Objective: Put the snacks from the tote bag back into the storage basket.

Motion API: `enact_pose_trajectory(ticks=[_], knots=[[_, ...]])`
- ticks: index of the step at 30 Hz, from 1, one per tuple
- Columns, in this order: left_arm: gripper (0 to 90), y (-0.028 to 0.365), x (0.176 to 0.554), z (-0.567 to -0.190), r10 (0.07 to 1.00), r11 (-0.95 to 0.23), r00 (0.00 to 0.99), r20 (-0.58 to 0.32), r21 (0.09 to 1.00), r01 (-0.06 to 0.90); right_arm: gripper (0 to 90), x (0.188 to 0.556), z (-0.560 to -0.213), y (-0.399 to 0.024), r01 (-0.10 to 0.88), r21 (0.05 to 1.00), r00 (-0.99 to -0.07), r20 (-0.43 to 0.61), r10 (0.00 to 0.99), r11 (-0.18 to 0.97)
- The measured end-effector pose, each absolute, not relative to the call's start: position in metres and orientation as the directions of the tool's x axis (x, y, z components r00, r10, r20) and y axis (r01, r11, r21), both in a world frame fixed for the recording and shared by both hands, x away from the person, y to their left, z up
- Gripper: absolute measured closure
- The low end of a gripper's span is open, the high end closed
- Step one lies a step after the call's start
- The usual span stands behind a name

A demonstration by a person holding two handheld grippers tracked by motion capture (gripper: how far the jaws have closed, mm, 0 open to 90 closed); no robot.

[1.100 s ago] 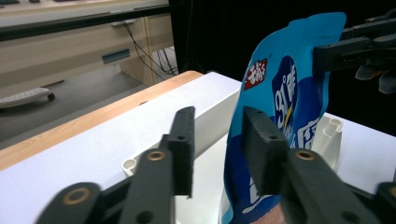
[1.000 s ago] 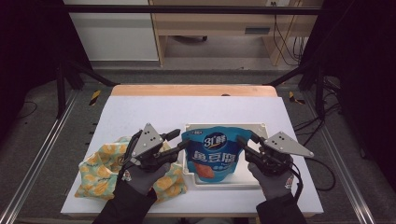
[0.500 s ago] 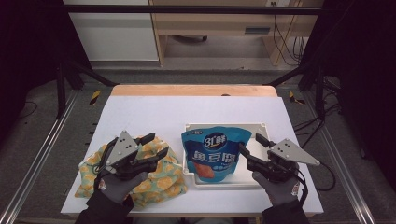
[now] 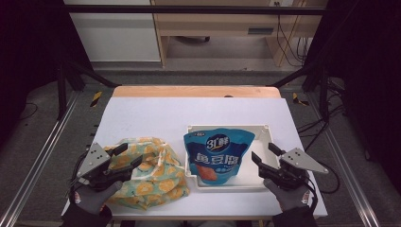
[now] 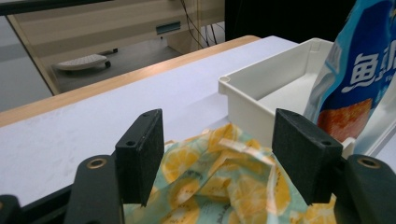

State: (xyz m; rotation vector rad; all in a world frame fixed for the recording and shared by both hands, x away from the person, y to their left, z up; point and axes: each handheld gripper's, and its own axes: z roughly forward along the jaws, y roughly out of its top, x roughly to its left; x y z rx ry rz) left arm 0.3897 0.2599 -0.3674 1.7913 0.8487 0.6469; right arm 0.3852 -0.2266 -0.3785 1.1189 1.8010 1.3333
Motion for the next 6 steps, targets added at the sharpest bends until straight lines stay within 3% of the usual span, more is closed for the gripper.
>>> enact_pose_trajectory(ticks=[6], knots=[[32.3, 0.274, 0.393, -0.381, 0.812, -0.241, 0.582, 0.039, 0.931, 0.274, 31.0, 0.386, -0.387, -0.235, 0.275, 0.954, -0.432, 0.007, 0.902, 0.124]])
